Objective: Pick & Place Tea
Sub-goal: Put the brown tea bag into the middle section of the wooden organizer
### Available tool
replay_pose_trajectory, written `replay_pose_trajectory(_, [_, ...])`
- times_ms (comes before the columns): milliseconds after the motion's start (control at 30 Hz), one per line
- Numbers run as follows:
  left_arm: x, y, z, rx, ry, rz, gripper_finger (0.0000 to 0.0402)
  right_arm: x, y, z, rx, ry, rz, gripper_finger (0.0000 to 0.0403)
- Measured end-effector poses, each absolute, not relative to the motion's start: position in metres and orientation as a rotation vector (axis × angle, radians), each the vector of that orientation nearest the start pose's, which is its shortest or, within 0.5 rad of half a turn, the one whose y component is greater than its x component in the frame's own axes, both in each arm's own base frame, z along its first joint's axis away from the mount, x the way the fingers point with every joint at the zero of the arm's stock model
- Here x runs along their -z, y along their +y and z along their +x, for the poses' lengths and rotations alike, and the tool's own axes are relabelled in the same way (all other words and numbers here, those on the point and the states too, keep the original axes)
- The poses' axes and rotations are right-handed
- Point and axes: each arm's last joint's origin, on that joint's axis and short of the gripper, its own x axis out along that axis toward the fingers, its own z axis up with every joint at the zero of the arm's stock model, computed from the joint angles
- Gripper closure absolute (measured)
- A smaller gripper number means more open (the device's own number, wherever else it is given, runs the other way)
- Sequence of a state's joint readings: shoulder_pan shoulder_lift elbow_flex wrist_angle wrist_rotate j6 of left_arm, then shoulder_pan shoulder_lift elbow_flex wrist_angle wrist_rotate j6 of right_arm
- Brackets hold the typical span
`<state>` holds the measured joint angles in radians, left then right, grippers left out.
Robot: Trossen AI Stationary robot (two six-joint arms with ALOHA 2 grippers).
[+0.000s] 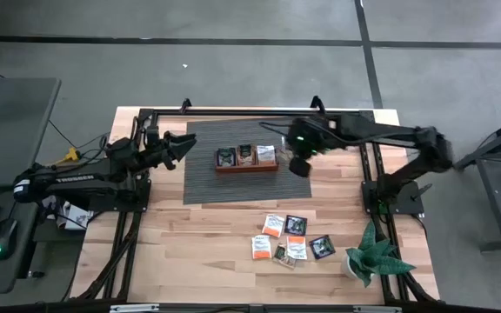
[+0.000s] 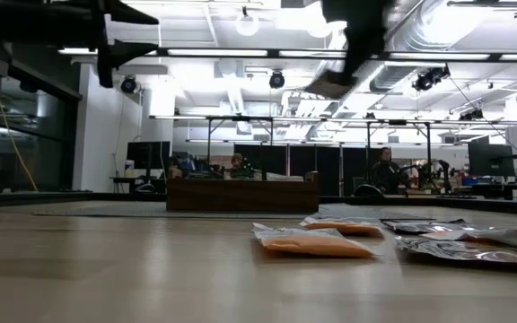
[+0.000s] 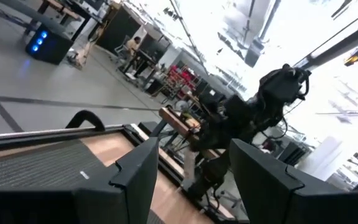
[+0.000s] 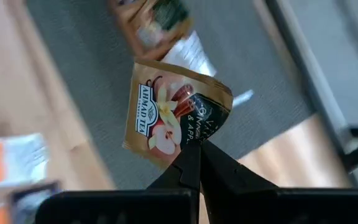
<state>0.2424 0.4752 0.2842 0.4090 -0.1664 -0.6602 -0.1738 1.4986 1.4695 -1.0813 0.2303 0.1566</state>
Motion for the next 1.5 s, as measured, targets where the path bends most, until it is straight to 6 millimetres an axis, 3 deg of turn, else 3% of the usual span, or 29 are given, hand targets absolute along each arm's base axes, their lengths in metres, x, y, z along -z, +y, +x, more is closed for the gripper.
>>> replay_pose_trajectory(167, [-0.255,0.033,0.118,-0.289,-0.349,-0.645,0.0205,-0.329,-0.072,0.338,0.498,1.124,-0.117,0.0403])
replay_pose_trajectory(300, [-0.255,0.032,0.114,-0.265,-0.334,-0.643,0.0205,-0.312,-0.080,0.376,0.474,1.163,-0.284,0.0403])
replay_pose_trajectory(567, [-0.255,0.029,0.110,-0.208,-0.322,-0.638,0.0205,-0.266,-0.089,0.424,0.357,1.213,-0.501,0.0403])
replay_pose_trajectory(733, [-0.254,0.028,0.110,-0.183,-0.294,-0.641,0.0205,-0.249,-0.091,0.435,0.328,1.224,-0.564,0.0403])
replay_pose_trajectory(900, [-0.253,0.027,0.111,-0.158,-0.283,-0.653,0.0205,-0.244,-0.089,0.440,0.326,1.213,-0.626,0.0403])
replay_pose_trajectory(1233, [-0.252,0.027,0.111,-0.153,-0.266,-0.654,0.0205,-0.221,-0.071,0.437,0.265,1.271,-0.706,0.0403])
replay_pose_trajectory(1500, [-0.251,0.027,0.111,-0.161,-0.251,-0.657,0.0205,-0.206,-0.068,0.434,0.268,1.281,-0.694,0.0403])
